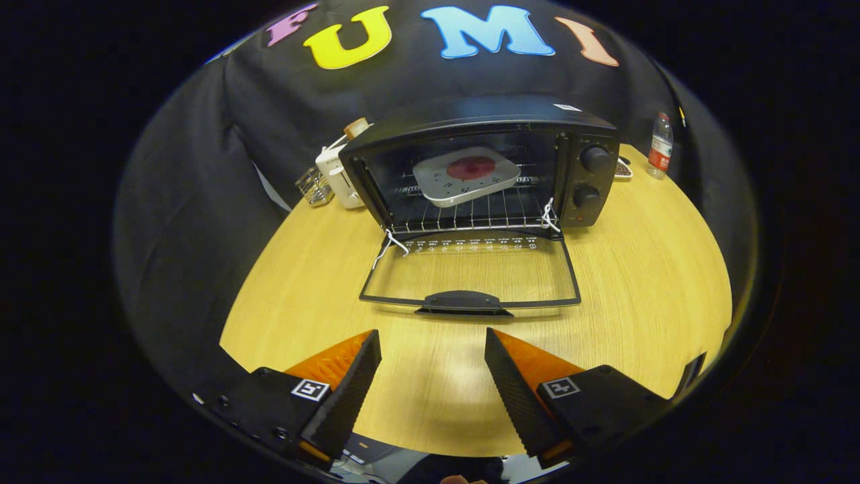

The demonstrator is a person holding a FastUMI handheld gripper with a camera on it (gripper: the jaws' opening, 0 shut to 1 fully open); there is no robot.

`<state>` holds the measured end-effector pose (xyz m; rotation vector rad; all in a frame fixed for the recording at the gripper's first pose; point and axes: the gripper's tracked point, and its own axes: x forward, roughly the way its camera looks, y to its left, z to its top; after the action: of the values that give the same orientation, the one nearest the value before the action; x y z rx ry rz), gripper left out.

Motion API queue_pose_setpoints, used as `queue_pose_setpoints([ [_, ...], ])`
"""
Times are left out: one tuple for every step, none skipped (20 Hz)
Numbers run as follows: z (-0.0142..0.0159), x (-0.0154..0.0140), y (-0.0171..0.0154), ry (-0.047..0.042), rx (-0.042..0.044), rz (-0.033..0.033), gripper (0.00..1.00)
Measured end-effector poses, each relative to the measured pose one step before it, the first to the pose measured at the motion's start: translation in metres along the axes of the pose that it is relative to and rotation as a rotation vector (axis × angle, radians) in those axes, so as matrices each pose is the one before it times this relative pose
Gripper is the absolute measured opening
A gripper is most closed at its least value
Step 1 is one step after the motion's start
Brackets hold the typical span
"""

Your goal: Open the toaster oven, put the food inside, and close the toaster oven door.

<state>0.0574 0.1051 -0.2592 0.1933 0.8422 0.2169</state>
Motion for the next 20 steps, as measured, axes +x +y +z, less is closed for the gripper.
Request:
queue_pose_setpoints([
  [-0.00344, 0.00074, -0.00360, 0.00556, -0.00767, -0.01778, 0.99],
  [-0.00225, 0.00099, -0.00567, 0.00661, -0.00685, -0.02115, 0.99],
  [-0.00178, 0.00124, -0.00520, 0.00583, -0.00443, -0.02134, 0.99],
  [-0.00123, 0.00165, -0.00553, 0.00722, -0.00433, -0.01943, 0.99],
  [-0.00233, 0.00224, -0.00643, 0.00853, -0.00392, -0.02229, 0.99],
  [-0.00140, 0.00237, -0.00617, 0.00652, -0.00246, -0.02300, 0.99],
  [-0.00189, 0.00250, -0.00738, 0.01131, -0.00210, -0.02761, 0.99],
  [-0.00222, 0.00301, -0.00706, 0.00812, -0.00520, -0.02510, 0.99],
  [-0.00034, 0.00497, -0.00678, 0.00192, -0.00707, -0.02595, 0.99],
  [-0.00004, 0.00353, -0.00537, -0.00090, -0.00703, -0.02251, 0.99],
  [0.00067, 0.00470, -0.00402, -0.00025, -0.00442, -0.01659, 0.99],
  [-0.00003, 0.00366, -0.00016, 0.00289, 0.00256, -0.00321, 0.99],
  [-0.00086, 0.00371, 0.00217, 0.00473, 0.00700, 0.00685, 0.99],
  [-0.00355, 0.00462, 0.00207, 0.01000, 0.00132, 0.00467, 0.99],
  [-0.00494, 0.00390, 0.00185, 0.01428, -0.00417, -0.00247, 0.99],
  [-0.00320, 0.00470, 0.00284, 0.00970, -0.00359, -0.00346, 0.99],
  [-0.00255, 0.00516, 0.00500, 0.00582, -0.00333, 0.00187, 0.99],
  [-0.00162, 0.00441, 0.00459, 0.00486, -0.00718, -0.00306, 0.99],
  [-0.00100, 0.00146, 0.00348, 0.00025, -0.01068, -0.01048, 0.99],
  [0.00176, 0.00213, -0.00089, -0.01520, -0.01751, -0.02420, 0.99],
])
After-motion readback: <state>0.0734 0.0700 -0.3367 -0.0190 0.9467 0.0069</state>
